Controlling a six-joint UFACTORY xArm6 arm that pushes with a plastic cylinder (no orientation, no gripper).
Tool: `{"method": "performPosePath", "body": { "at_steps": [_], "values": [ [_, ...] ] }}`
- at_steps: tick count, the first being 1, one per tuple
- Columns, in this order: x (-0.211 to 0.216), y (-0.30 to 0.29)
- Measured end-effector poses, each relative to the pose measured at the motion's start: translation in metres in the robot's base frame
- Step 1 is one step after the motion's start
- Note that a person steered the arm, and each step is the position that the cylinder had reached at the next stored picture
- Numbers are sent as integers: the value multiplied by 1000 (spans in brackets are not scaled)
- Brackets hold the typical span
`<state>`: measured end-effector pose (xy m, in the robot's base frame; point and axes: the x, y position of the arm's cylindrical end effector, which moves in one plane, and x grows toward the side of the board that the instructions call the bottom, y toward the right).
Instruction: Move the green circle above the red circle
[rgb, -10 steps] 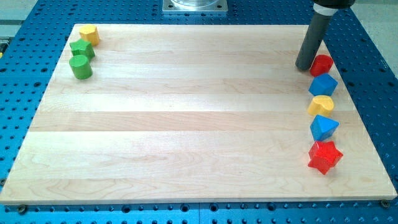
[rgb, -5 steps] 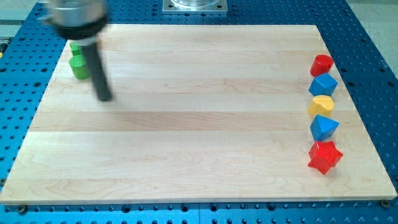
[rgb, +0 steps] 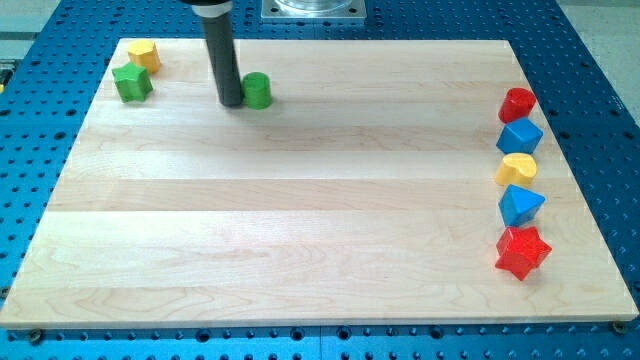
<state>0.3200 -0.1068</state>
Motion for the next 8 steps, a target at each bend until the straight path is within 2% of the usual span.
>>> {"method": "performPosePath", "body": {
  "at_steps": [1,3,5,6,7,8],
  "values": [
    [-2,8],
    [-2,214],
    [-2,170],
    [-38,144],
    [-63,215],
    [-51,240]
  ]
}}
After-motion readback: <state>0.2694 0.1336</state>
